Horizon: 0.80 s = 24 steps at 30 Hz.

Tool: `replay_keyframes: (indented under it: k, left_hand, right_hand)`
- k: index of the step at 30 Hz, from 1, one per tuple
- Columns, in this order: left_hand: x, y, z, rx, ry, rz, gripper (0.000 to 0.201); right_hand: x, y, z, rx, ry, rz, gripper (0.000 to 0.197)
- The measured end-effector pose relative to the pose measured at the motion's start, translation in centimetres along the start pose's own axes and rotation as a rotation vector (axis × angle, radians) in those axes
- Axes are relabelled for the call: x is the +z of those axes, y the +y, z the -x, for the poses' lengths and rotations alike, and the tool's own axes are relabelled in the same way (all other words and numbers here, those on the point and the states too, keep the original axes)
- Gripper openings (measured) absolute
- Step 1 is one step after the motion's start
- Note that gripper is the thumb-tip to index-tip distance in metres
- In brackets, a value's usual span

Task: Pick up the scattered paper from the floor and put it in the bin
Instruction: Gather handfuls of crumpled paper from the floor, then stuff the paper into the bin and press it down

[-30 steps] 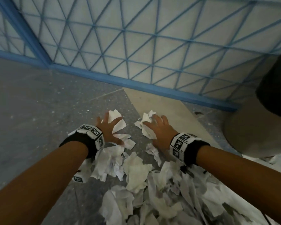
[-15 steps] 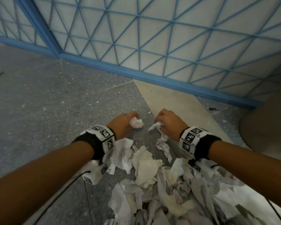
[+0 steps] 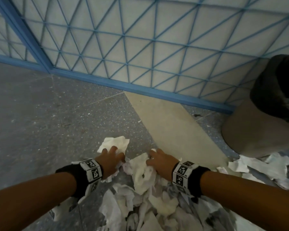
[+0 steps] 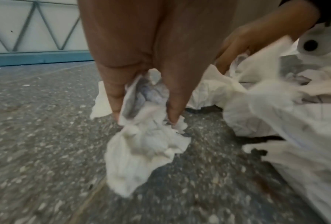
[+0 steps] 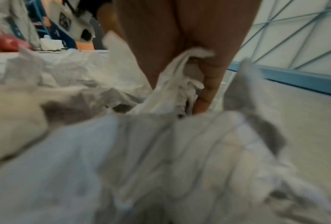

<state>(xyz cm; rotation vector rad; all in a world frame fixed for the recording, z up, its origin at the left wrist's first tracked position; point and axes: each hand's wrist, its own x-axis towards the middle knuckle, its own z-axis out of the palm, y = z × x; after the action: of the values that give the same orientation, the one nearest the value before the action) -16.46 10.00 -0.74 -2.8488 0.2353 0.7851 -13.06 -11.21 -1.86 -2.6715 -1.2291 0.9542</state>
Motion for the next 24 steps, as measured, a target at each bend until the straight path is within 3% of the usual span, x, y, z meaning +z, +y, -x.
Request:
replay_keyframes:
  k: [4,7,10,13,15,18,19,22,24]
  left_hand:
    - [-2.5,0.6,-1.2,0.041,-0.228,0.278,0.048]
    - [-6.9,0.7,-2.7,0.132,-0.255,0.374,0.045]
    - [-12.5,0.8,-3.5,0.234,-0.276,0.507,0.024]
    - [-18.7,2.3,-3.3,0.358,-0.133,0.655,0.024]
    - [-22.9,4.7,-2.9,0.435,-0.013,0.912,0.026]
    - [-28.3,10.4,-2.5,0.524,0.215,1.295,0.038]
    - [-29.6,12.8,-2.6,0.547,0.305,1.408,0.041]
    - [-32.1,20.7,-3.0,0.5,0.565,1.604,0.052]
    - [-32.7,24.5,-2.7,0.35,0.709,1.611,0.061]
  right_hand:
    - [-3.4,1.7,1.9,0.138,0.227,-0.231,0.027]
    - [-7.4,2.8,4.4,0.246,0.392,-0.345,0.019]
    - [-11.3,3.7,8.2,0.299,0.494,-0.413,0.009]
    - [-15.1,4.9,12.8,0.384,0.591,-0.492,0.018]
    - [-17.2,6.4,16.2,0.454,0.683,-0.544,0.012]
    - [-19.7,9.6,21.5,0.576,0.937,-0.553,0.01]
    - [-20.2,10.7,23.1,0.647,0.998,-0.534,0.016]
    - [-20.5,14.3,27.1,0.909,1.062,-0.466,0.027]
    - [-20.3,15.6,27.7,1.065,1.099,-0.432,0.029]
